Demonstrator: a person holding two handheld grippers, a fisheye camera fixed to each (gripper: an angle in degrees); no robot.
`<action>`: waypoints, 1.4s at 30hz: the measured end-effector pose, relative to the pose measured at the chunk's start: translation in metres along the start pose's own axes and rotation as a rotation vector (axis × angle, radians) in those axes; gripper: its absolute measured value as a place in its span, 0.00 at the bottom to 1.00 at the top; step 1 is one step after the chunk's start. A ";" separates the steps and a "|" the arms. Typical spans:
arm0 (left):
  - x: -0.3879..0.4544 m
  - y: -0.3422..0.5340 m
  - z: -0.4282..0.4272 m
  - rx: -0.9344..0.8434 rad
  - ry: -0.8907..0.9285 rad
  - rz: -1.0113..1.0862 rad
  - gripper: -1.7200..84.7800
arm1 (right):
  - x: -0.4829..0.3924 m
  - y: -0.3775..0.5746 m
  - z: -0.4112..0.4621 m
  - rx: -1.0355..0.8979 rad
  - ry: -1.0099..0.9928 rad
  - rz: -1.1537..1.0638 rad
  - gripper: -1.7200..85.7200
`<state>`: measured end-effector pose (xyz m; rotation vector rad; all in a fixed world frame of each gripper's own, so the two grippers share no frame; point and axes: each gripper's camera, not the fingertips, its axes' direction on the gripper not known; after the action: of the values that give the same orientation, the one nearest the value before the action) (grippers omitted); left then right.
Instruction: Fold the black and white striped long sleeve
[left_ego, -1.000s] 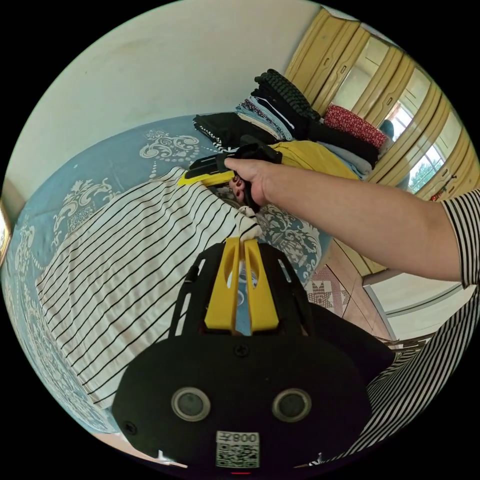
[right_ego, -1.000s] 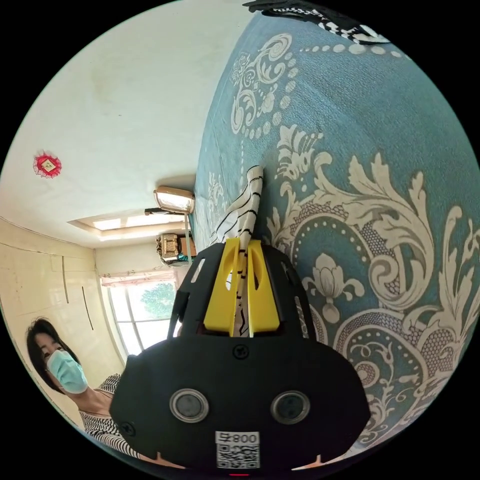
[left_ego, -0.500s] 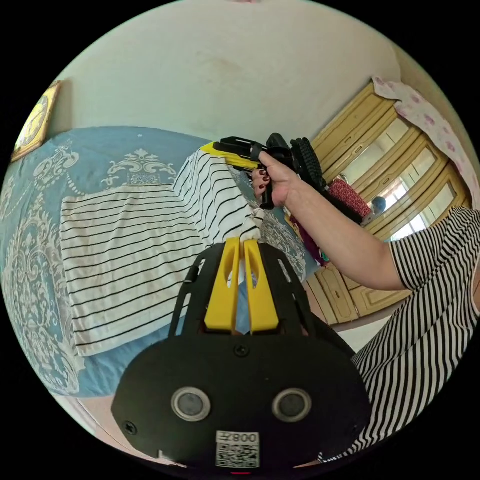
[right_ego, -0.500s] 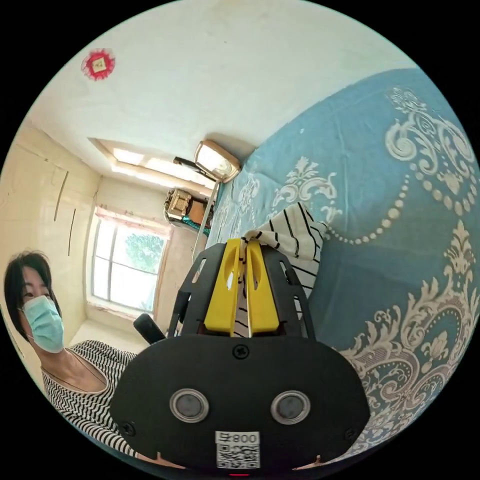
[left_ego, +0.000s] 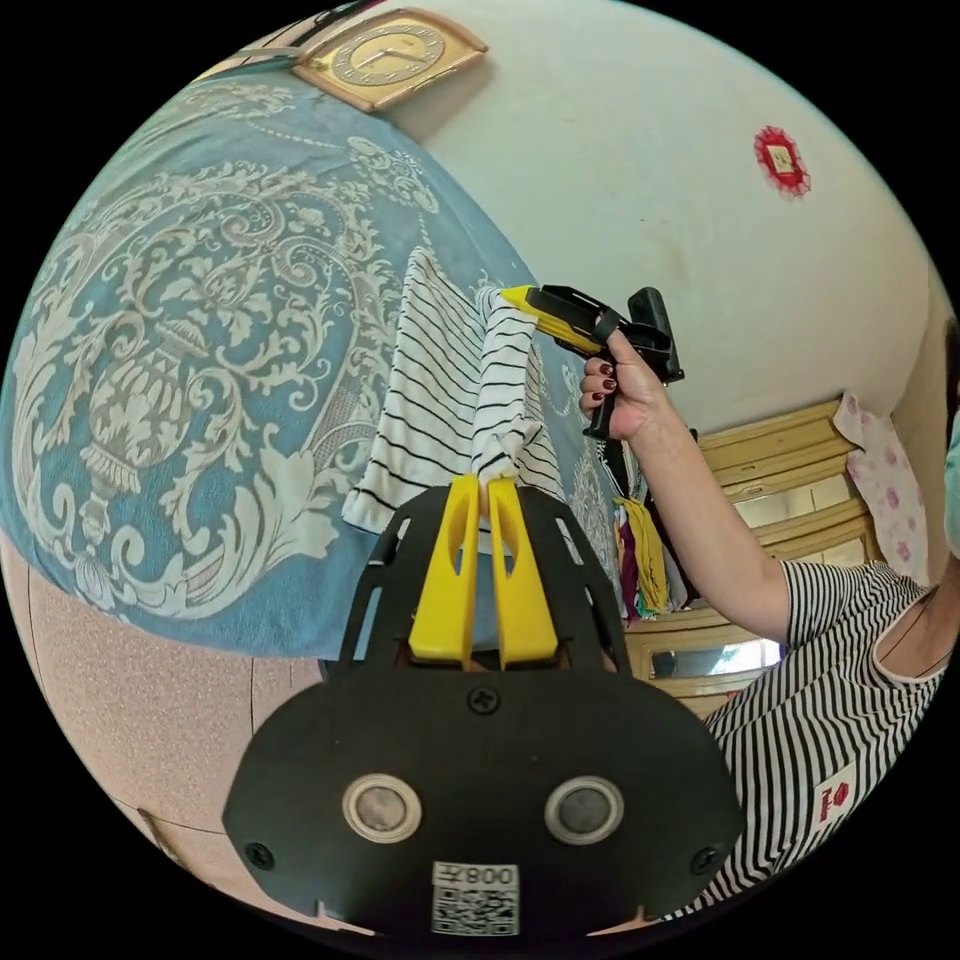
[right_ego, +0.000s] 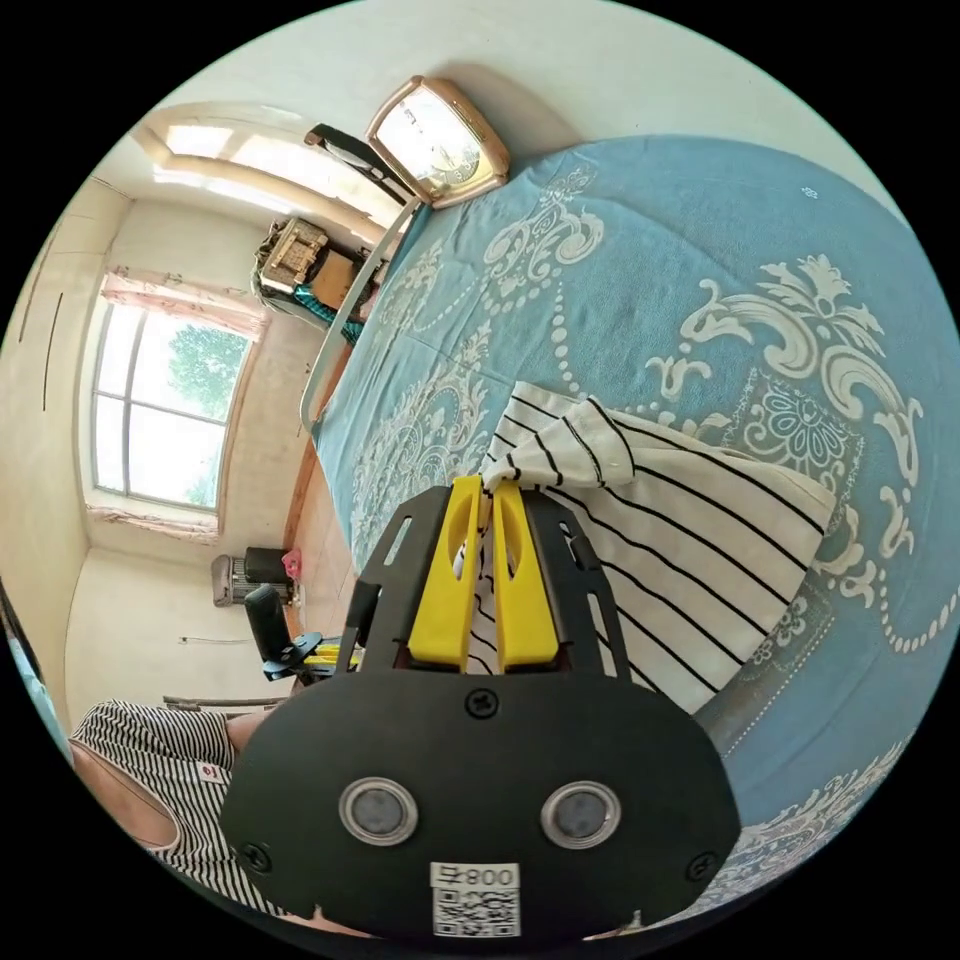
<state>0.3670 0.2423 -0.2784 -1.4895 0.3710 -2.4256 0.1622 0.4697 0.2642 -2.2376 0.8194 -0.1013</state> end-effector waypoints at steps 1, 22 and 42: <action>-0.016 0.007 0.002 0.004 0.003 -0.035 0.04 | -0.008 -0.010 0.017 -0.021 0.012 0.006 0.05; -0.043 0.079 0.012 0.033 -0.025 0.067 0.02 | -0.176 -0.064 0.106 -0.074 0.276 -0.306 0.03; 0.073 0.077 0.059 -0.097 -0.406 0.280 0.02 | -0.137 0.111 0.023 -0.005 0.118 -0.119 0.02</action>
<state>0.3951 0.1397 -0.2198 -1.7849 0.5679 -1.8610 0.0016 0.5060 0.1963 -2.3017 0.7478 -0.2907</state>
